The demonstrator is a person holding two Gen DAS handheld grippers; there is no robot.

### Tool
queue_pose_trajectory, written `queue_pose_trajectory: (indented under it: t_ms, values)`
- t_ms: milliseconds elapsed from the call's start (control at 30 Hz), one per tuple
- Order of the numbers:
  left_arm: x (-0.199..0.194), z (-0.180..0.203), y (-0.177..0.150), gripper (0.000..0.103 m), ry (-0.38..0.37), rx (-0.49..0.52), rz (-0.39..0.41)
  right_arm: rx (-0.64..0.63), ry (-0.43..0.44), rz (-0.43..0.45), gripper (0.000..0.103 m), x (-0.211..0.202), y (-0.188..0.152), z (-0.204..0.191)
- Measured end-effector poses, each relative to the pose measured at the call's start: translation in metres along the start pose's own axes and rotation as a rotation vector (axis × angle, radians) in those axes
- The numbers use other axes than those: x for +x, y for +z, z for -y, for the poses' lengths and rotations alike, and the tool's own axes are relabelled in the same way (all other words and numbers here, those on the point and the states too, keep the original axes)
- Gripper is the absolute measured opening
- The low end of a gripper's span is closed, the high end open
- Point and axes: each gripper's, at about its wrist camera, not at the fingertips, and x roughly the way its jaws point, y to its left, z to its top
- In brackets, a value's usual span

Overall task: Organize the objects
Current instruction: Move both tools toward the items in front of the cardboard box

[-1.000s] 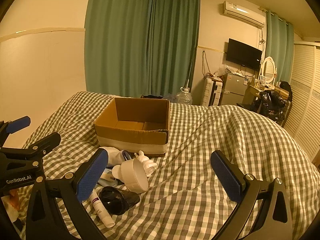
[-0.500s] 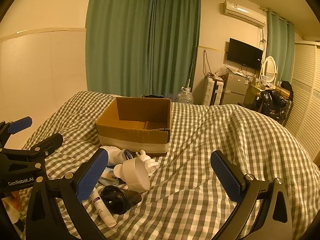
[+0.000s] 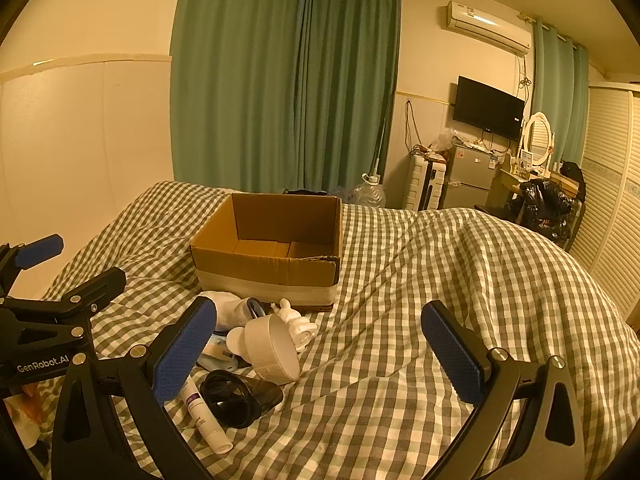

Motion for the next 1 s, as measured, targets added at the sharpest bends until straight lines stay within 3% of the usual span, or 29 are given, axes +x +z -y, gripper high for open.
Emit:
queue_pose_trajectory:
  t_ms: [500,1000]
  values:
    - [-0.001,0.001,-0.002,0.103,0.003,-0.005,-0.01,0.001,-0.004,0.016,0.103,-0.011,0.008,0.012]
    - [0.007,0.01,-0.003,0.103,-0.019,0.04,-0.019,-0.051,0.015,-0.037,0.103,0.004,0.003,0.002]
